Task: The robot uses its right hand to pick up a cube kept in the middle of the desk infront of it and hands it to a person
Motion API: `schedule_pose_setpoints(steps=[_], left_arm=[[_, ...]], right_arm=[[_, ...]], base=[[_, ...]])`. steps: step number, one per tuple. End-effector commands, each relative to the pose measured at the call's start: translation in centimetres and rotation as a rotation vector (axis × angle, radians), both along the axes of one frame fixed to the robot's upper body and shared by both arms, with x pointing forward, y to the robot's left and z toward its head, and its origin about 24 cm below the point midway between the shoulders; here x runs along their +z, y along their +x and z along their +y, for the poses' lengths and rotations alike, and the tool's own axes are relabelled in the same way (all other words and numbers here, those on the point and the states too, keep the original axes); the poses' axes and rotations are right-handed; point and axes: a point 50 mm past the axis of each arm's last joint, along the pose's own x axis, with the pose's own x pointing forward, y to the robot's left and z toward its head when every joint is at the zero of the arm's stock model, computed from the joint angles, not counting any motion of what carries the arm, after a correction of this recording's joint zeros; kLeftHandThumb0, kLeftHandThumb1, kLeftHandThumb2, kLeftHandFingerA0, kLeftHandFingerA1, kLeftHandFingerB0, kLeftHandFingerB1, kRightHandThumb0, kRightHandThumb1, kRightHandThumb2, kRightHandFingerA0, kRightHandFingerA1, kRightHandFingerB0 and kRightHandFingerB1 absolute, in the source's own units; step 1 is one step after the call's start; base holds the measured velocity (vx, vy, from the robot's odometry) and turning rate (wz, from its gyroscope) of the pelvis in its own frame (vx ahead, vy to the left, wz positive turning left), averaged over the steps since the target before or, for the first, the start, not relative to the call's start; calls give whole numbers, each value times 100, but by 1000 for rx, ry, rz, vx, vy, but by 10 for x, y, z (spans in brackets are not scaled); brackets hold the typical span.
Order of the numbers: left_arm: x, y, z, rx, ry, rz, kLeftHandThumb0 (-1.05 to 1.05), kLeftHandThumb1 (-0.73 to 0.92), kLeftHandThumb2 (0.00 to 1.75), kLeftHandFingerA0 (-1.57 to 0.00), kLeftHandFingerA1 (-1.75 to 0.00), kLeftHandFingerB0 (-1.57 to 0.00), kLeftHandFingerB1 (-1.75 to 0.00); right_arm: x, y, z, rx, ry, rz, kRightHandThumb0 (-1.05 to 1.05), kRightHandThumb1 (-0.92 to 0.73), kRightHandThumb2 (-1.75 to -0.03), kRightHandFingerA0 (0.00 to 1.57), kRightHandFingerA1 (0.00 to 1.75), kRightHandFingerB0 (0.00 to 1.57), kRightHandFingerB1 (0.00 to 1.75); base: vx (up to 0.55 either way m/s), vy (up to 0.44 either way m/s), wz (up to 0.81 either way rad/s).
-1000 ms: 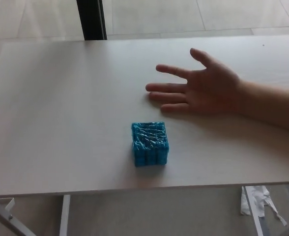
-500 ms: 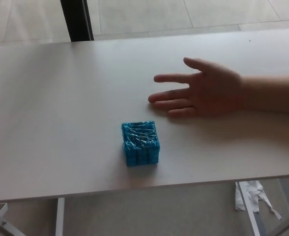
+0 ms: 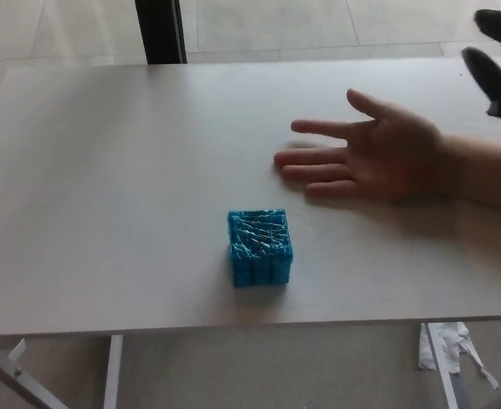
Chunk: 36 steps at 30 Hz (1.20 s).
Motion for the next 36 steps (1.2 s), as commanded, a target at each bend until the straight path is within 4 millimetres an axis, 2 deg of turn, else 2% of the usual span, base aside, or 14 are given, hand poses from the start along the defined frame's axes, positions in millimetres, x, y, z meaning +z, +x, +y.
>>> schedule_pose_setpoints(steps=[1,2,3,4,5,6,7,24,25,27,28,29,35,36], left_arm=[[8,-3,7,-29,20,7,-105,61,77,-33,-152,-10,-132],[8,-3,8,-40,21,0,-105,61,76,-34,-155,-10,-135],[8,-3,8,-38,21,1,-105,62,76,-33,-155,-10,-136],[8,-2,7,-39,26,9,-105,62,80,-32,-155,-10,-135],[8,-2,7,-39,27,9,-105,62,79,-31,-155,-10,-136],[8,-2,7,-40,26,6,-105,62,77,-31,-155,-10,-136],[8,-1,7,-34,23,2,-105,61,78,-31,-154,-10,-136],[11,2,8,-60,37,18,-105,61,78,-44,-158,-10,-130],[11,3,8,-67,42,22,-105,59,84,-55,-150,-2,-146],[11,2,8,-73,41,23,-105,59,84,-50,-151,-2,-146],[10,2,8,-70,38,19,-105,59,81,-46,-160,-10,-132],[10,2,8,-70,36,20,-105,61,79,-42,-158,-9,-132],[8,1,6,-81,37,34,-105,58,86,-49,-149,-4,-145],[8,1,6,-82,42,38,-105,62,79,-43,-156,-12,-133]], right_arm=[[-13,1,67,221,-332,33,-59,-50,-56,44,45,39,33],[-23,-1,77,249,-388,37,-62,-51,-56,44,46,40,34],[-26,-1,79,261,-411,40,-66,-42,-80,37,55,31,46],[-30,-2,82,267,-439,63,-66,-53,-57,40,47,39,33],[-33,-2,84,271,-449,64,-68,-41,-81,37,54,33,45],[-36,-2,86,278,-461,68,-69,-42,-81,36,55,32,45],[-39,-2,88,292,-490,80,-66,-53,-58,40,46,39,33],[-56,-3,100,328,-773,88,-70,-58,-59,43,49,43,34],[-59,-3,102,337,-803,89,-72,-59,-59,39,46,42,34],[-63,-4,105,344,-844,80,-74,-60,-60,38,46,41,34],[-65,-4,108,348,-861,82,-80,-48,-75,34,50,38,41],[-68,-5,111,353,-872,83,-78,-62,-60,36,45,41,35],[-85,-7,127,374,-873,137,-83,-64,-60,23,48,36,36],[-87,-8,129,381,-865,153,-82,-64,-60,22,47,35,35]], base=[[0,0,0],[0,0,0],[0,0,0],[0,0,0],[0,0,0],[0,0,0],[0,0,0],[0,0,0],[0,0,0],[0,0,0],[0,0,0],[0,0,0],[0,0,0],[0,0,0]])
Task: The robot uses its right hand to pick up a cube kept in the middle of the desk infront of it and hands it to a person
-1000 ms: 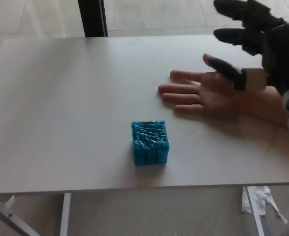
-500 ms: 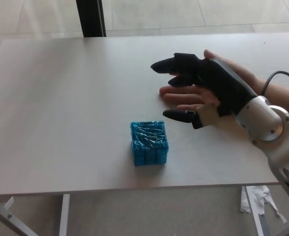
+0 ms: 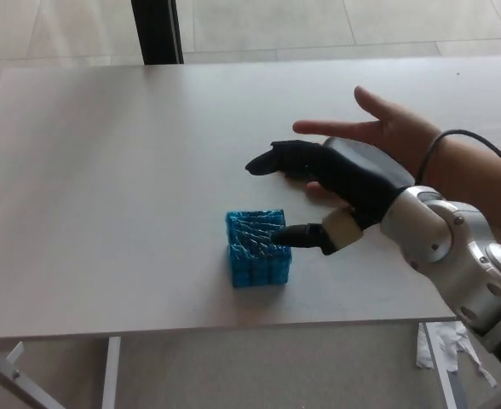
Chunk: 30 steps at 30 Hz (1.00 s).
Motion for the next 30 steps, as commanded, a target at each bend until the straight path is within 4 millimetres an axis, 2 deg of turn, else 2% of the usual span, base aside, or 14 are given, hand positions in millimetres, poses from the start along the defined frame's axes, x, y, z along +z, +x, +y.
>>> schedule_pose_setpoints(steps=[1,6,7,9,12,13,14,15,16,20,22,25,27,30], left_arm=[[7,-1,7,-17,41,4,-105,62,79,-43,-156,-12,-133],[7,0,6,-20,33,2,-105,57,84,-50,-148,-6,-143],[8,1,6,-24,31,-3,-105,59,83,-55,-155,-11,-136],[7,1,6,-26,37,6,-105,57,86,-53,-149,-7,-143],[8,1,6,-41,43,15,-105,61,79,-45,-156,-13,-133],[8,1,6,-41,42,12,-105,60,82,-48,-154,-12,-137],[8,2,6,-41,41,10,-105,60,82,-48,-154,-12,-137],[7,1,5,-41,38,10,-105,58,85,-53,-148,-8,-145],[7,1,5,-44,39,11,-105,61,81,-50,-153,-9,-136],[6,1,4,-32,30,11,-105,57,84,-56,-146,-6,-142],[6,1,5,-25,29,20,-105,58,83,-57,-151,-14,-135],[6,3,4,-37,31,21,-105,56,87,-55,-148,-9,-142],[6,3,4,-57,50,43,-105,59,89,-56,-146,-10,-141],[4,4,1,-86,64,59,-105,67,86,-65,-143,-12,-143]], right_arm=[[-9,0,8,-1,-63,11,-82,-64,-60,22,47,35,35],[-17,-7,17,17,-38,50,-83,-64,-60,18,50,32,36],[-18,-8,18,21,-42,48,-84,-51,-92,14,54,25,47],[-19,-8,19,21,-77,55,-87,-53,-94,13,53,20,46],[-20,-7,20,24,-165,104,-95,-73,-62,1,42,9,34],[-20,-7,20,24,-186,101,-101,-61,-104,1,29,9,29],[-20,-7,21,24,-195,100,-101,-61,-104,1,29,9,29],[-20,-7,20,17,-207,102,-99,-69,-61,0,43,5,35],[-20,-7,20,9,-225,100,-98,-57,-101,3,30,4,25],[-23,-6,19,-27,-330,145,-84,-48,-94,2,35,9,13],[-25,-7,19,-42,-374,136,-80,-48,-55,7,54,0,34],[-27,-10,18,-64,-373,95,-38,-16,-83,5,54,0,52],[-34,-16,20,-115,-362,-63,-49,-47,-54,57,72,29,33],[-40,-23,20,-163,-224,-228,-27,-60,-61,82,154,64,49]], base=[[0,0,0],[0,0,0],[0,0,0],[0,0,0],[0,0,0],[0,0,0],[0,0,0],[0,0,0],[0,0,0],[0,0,0],[0,0,0],[0,0,0],[0,0,0],[0,0,0]])
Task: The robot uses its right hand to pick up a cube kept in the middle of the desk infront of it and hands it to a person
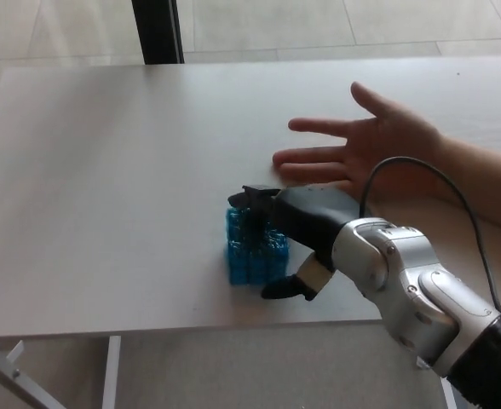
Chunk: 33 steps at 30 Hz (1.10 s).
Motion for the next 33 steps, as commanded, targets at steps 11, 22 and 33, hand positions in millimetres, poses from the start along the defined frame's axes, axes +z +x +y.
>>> schedule_pose_setpoints(steps=[11,22,33], left_arm=[[2,1,0,-60,60,42,-105,78,80,-59,-148,-20,-150],[2,-2,1,-50,54,39,-105,79,85,-65,-145,-15,-148],[3,-3,3,-41,60,48,-105,80,84,-58,-145,-10,-148]], right_arm=[[-21,-20,-3,-231,252,-490,-36,-60,-58,77,168,88,84],[6,-9,-16,-240,313,-622,-27,-61,-82,79,156,87,93],[121,33,-56,-322,477,-829,-29,-63,-74,88,131,88,87]], base=[[0,0,0],[0,0,0],[0,0,0]])
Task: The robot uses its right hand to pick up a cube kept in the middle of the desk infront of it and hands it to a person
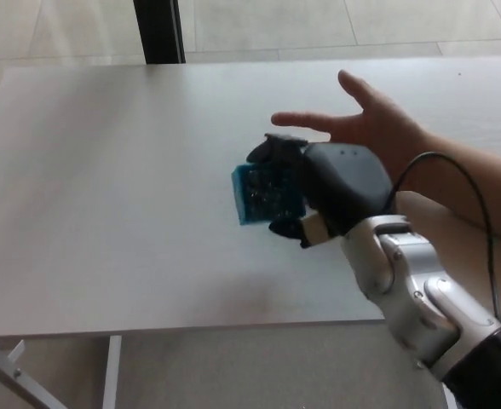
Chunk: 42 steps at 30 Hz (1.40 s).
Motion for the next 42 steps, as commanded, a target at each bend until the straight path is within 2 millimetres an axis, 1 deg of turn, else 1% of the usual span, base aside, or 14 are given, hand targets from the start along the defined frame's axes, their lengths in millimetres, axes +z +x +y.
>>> schedule_pose_setpoints(steps=[1,5,7,14,18,19,29,34,35,36,37,40,41,42], left_arm=[[9,-4,9,-14,70,26,-105,81,84,-61,-142,-6,-143],[8,-5,9,-12,64,20,-105,81,83,-59,-144,-9,-145],[8,-5,9,-13,65,20,-105,82,83,-61,-145,-6,-145],[7,-6,8,-17,64,18,-105,81,85,-61,-145,-9,-145],[7,-5,8,-14,60,12,-105,79,86,-56,-147,-10,-145],[6,-6,7,-14,59,13,-105,81,83,-57,-146,-11,-145],[5,-5,6,-10,57,9,-105,81,83,-59,-147,-13,-146],[4,-5,5,-10,51,7,-105,83,82,-61,-144,-8,-146],[3,-6,4,-14,54,15,-105,83,83,-60,-145,-9,-146],[2,-7,4,-11,52,17,-105,82,82,-53,-146,-12,-146],[2,-7,4,-4,47,17,-105,82,82,-53,-146,-12,-146],[2,-8,4,-8,50,17,-105,81,82,-61,-144,-13,-143],[2,-8,4,-2,44,16,-105,80,82,-61,-143,-13,-144],[2,-7,4,0,43,17,-105,80,84,-61,-145,-13,-145]], right_arm=[[98,23,-40,-118,208,-402,-33,-66,-69,82,140,87,80],[106,29,-51,-145,220,-425,-31,-63,-71,80,144,89,80],[106,33,-57,-165,189,-416,-36,-63,-64,86,127,89,74],[94,42,-68,-201,73,-405,-37,-60,-60,91,139,91,67],[70,45,-71,-181,-55,-384,-30,-55,-59,90,135,97,65],[58,46,-72,-170,-98,-357,-30,-51,-60,86,150,98,67],[21,51,-78,-154,-292,-277,-38,-51,-60,84,158,93,62],[5,53,-87,-173,-421,-200,-39,-59,-57,80,152,91,63],[2,52,-89,-173,-439,-200,-49,-43,-83,98,130,87,72],[-2,51,-91,-178,-470,-191,-39,-58,-57,80,155,89,60],[-6,51,-93,-185,-506,-179,-39,-58,-57,80,155,89,60],[-6,53,-92,-194,-550,-149,-38,-57,-62,77,153,88,65],[-5,55,-92,-203,-613,-136,-52,-46,-83,90,129,82,81],[-4,56,-92,-208,-650,-121,-49,-47,-85,86,124,79,85]], base=[[0,0,0],[0,0,0],[0,0,0],[0,0,0],[0,0,0],[0,0,0],[0,0,0],[0,0,0],[0,0,0],[0,0,0],[0,0,0],[0,0,0],[0,0,0],[0,0,0]])
